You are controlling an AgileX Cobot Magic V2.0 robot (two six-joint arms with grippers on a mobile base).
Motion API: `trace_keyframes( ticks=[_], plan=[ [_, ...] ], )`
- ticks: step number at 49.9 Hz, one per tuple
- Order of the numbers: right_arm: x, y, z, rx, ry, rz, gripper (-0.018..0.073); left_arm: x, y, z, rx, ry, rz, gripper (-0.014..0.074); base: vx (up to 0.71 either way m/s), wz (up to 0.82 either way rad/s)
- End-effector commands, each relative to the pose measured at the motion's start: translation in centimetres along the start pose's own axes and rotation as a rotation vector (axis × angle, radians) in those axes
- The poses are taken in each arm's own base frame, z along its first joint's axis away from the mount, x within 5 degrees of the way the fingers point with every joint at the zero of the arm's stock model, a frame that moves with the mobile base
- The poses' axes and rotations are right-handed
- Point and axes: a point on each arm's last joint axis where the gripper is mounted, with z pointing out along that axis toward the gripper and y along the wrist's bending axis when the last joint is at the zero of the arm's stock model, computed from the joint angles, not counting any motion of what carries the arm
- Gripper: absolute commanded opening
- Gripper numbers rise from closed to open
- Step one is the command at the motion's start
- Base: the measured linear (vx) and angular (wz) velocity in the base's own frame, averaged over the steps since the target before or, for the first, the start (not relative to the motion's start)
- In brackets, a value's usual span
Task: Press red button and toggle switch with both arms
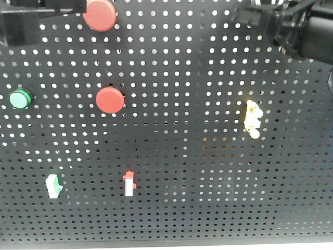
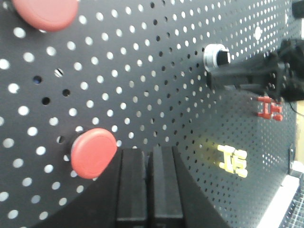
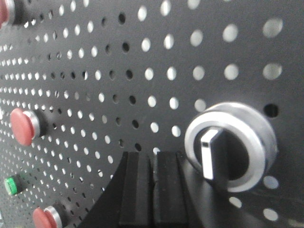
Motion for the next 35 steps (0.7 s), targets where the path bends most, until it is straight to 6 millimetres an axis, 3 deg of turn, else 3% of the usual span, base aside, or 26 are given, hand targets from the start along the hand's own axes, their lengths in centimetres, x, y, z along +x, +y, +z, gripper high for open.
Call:
trace_keyframes(
  ticks=[1,19,35],
  plan=[
    [-2.4,-0.2,-1.3,0.106,-0.105,-0.035,-0.0003,-1.7,0.1,-1.1,-0.037,-0.104,-0.015,0.0001,0.0,0.0],
    [-3.2,-0.5,-2.9,0.25,-0.092,-0.145,-0.0003,-1.7,0.1,-1.1,-0.037,-0.104,-0.015,0.0001,0.0,0.0],
    [-3.3,-0.8,-3.1,0.288,-0.082,-0.163,-0.0003,-1.7,0.1,-1.1,-0.037,-0.103,-0.015,0.0001,0.0,0.0]
  ],
)
